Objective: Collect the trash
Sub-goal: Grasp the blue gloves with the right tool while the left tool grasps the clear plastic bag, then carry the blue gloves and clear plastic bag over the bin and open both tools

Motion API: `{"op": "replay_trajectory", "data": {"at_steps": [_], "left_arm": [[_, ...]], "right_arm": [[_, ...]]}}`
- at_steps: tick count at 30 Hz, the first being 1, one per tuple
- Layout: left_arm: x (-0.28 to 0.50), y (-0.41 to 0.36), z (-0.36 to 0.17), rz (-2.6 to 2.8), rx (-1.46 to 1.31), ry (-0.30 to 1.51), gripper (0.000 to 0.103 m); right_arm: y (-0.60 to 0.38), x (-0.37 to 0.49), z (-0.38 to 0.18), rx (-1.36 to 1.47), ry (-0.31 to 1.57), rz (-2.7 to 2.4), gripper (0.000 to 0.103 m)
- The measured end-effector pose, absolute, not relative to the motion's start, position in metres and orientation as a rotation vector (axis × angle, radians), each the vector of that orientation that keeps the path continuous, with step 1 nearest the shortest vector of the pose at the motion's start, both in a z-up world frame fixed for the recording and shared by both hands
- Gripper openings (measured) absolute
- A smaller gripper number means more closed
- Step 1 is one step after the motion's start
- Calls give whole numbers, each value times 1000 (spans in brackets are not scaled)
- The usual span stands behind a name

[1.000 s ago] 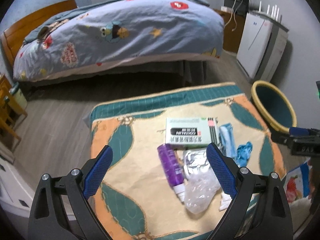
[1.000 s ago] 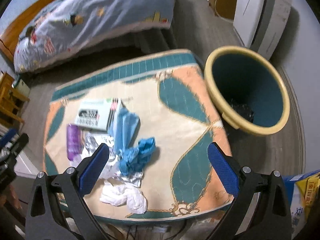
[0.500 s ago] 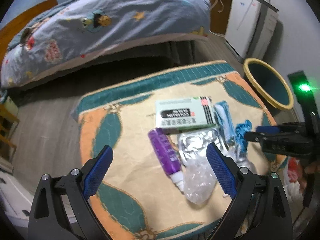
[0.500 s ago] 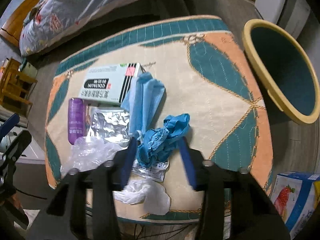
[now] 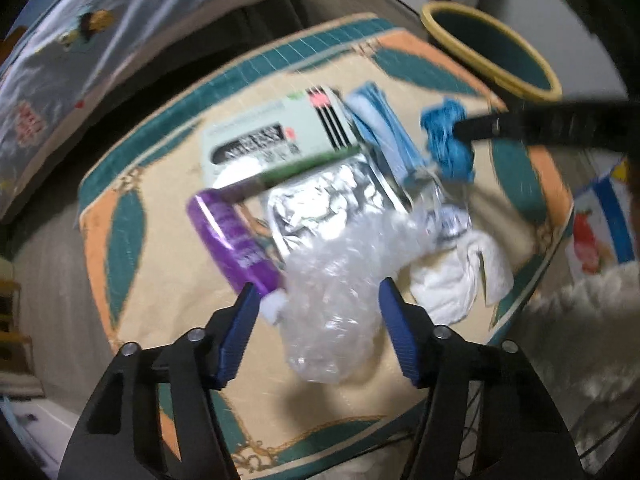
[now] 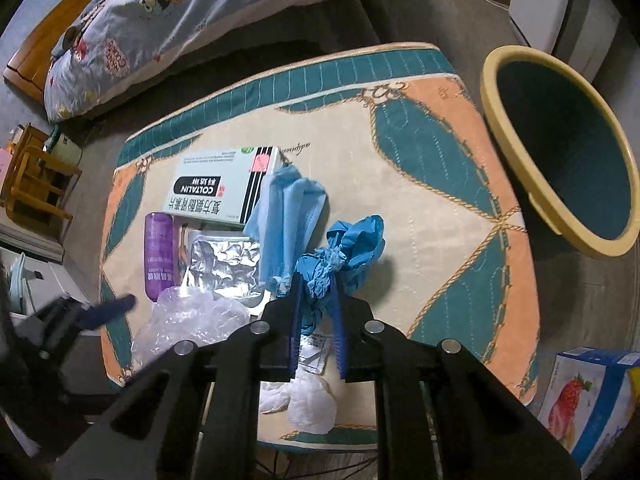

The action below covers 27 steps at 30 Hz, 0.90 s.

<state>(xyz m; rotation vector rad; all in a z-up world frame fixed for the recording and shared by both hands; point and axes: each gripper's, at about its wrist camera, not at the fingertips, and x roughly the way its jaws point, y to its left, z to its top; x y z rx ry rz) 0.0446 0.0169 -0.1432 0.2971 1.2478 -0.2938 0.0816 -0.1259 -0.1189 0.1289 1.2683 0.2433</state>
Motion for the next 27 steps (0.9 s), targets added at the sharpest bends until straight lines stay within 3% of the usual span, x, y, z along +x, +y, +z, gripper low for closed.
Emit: {"op": "replay_trajectory", "data": {"at_steps": [2, 4, 6, 18, 27], "left_arm": [[44, 11, -151, -297, 326, 1277, 47], [43, 7, -154, -305, 342, 1294, 29], [43, 4, -152, -311, 345, 1284, 22], [56, 26, -88, -275, 136, 1079, 19], [67, 40, -77, -241, 61, 1045, 19]], "right_arm": [[-129, 81, -117, 129, 1259, 240, 13], [-133, 81, -115, 135, 1254, 238, 13], [-136, 81, -113, 138, 1248, 238, 13], [-169, 82, -95, 259, 1193, 218, 13], [-190, 89, -87, 344, 1163, 201, 13]]}}
